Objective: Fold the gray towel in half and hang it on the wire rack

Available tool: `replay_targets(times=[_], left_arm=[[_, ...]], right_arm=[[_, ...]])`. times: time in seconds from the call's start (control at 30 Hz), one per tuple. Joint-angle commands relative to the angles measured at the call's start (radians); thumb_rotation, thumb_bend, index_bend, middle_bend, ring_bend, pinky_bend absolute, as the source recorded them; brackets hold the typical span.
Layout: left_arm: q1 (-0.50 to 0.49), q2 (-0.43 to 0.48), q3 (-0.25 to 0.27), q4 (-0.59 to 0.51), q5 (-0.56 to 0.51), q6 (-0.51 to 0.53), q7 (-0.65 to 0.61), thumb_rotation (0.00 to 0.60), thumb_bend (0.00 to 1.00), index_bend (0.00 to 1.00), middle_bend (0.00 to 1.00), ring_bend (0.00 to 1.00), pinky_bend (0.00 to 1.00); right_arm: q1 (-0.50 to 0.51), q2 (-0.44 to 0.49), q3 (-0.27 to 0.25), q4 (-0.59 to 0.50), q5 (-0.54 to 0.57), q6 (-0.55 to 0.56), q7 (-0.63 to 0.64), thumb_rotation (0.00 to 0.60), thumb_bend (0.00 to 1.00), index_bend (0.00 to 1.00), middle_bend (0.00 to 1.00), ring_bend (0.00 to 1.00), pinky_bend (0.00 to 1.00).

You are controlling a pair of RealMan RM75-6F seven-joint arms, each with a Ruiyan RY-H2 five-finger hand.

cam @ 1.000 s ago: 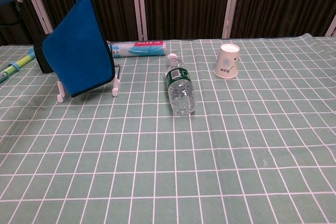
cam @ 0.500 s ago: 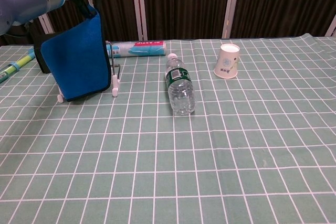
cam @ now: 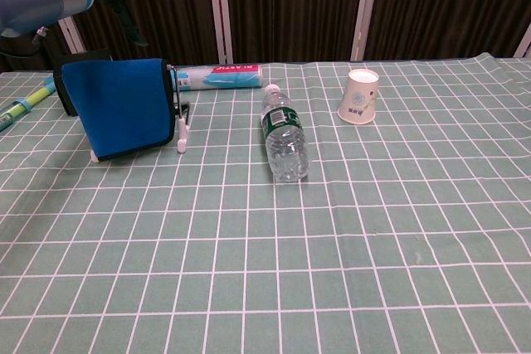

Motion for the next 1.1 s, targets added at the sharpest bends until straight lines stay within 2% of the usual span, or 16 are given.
replay_targets(times=[0.03, 0.33, 0.57, 0.67, 0.8, 0.97, 1.1], left_arm=[[0.032, 0.046, 0.014, -0.065, 0.044, 0.035, -0.042, 0.600, 0.15, 0.00, 0.00, 0.00, 0.00], [0.192, 0.225, 0.059, -0.335, 0.189, 0.232, -0.167, 0.600, 0.15, 0.00, 0.00, 0.00, 0.00], [0.340, 0.358, 0.121, -0.546, 0.242, 0.387, -0.157, 0.600, 0.15, 0.00, 0.00, 0.00, 0.00], [0.460, 0.441, 0.175, -0.713, 0.267, 0.500, -0.158, 0.600, 0.14, 0.00, 0.00, 0.00, 0.00], [0.556, 0.506, 0.231, -0.837, 0.318, 0.591, -0.154, 0.600, 0.14, 0.00, 0.00, 0.00, 0.00], [0.672, 0.550, 0.313, -0.900, 0.431, 0.719, -0.151, 0.600, 0.14, 0.00, 0.00, 0.00, 0.00], [0.736, 0.555, 0.348, -0.907, 0.501, 0.794, -0.166, 0.600, 0.14, 0.00, 0.00, 0.00, 0.00]], right_arm=[[0.000, 0.001, -0.001, -0.001, -0.002, 0.001, 0.001, 0.600, 0.00, 0.00, 0.00, 0.00, 0.00], [-0.007, 0.010, -0.006, -0.015, -0.027, 0.019, 0.022, 0.600, 0.00, 0.00, 0.00, 0.00, 0.00], [-0.011, 0.020, -0.009, -0.023, -0.054, 0.038, 0.049, 0.600, 0.00, 0.00, 0.00, 0.00, 0.00], [-0.014, 0.023, -0.011, -0.024, -0.077, 0.057, 0.060, 0.600, 0.00, 0.00, 0.00, 0.00, 0.00], [-0.017, 0.025, -0.014, -0.021, -0.094, 0.073, 0.065, 0.600, 0.00, 0.00, 0.00, 0.00, 0.00], [-0.027, 0.033, -0.016, -0.021, -0.123, 0.109, 0.085, 0.600, 0.00, 0.00, 0.00, 0.00, 0.00], [-0.031, 0.039, -0.018, -0.024, -0.137, 0.123, 0.099, 0.600, 0.00, 0.00, 0.00, 0.00, 0.00]])
